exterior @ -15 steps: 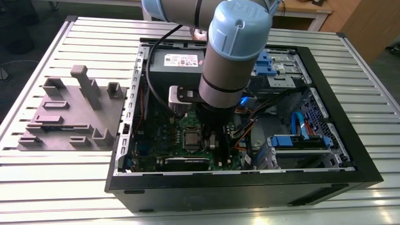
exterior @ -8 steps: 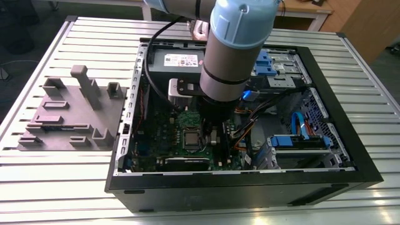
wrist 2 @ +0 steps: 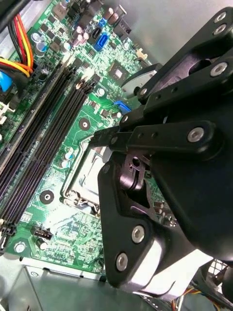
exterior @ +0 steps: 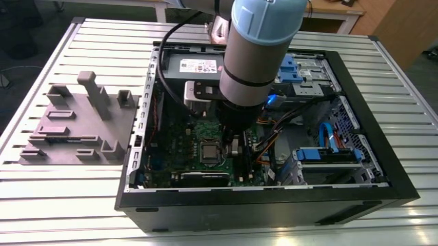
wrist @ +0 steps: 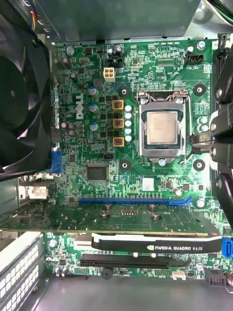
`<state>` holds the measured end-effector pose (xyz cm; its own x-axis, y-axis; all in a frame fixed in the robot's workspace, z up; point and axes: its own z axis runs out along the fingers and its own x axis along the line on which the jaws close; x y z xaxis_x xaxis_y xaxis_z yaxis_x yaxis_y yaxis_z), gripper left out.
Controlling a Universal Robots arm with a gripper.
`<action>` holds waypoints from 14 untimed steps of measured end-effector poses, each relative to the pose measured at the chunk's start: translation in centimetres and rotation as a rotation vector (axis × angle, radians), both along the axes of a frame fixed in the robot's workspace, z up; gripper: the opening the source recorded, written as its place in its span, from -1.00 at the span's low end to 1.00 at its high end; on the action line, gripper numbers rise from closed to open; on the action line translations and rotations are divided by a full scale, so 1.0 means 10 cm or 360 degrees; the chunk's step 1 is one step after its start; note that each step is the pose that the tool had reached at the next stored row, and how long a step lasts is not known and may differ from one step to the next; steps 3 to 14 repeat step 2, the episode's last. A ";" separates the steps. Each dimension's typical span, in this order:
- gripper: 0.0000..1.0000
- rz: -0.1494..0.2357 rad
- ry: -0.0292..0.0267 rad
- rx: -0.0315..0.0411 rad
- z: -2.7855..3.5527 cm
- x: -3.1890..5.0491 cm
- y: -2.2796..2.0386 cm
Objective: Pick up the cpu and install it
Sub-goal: 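Install the first cpu locking lever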
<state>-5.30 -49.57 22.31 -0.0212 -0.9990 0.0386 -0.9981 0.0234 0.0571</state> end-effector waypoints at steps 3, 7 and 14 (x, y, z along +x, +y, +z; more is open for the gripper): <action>-0.80 0.0000 0.00000 0.0000 0.001 0.000 0.000; -0.80 0.0000 0.00000 0.0000 0.001 0.000 0.000; -0.80 0.0000 0.00000 0.0000 0.001 0.000 0.000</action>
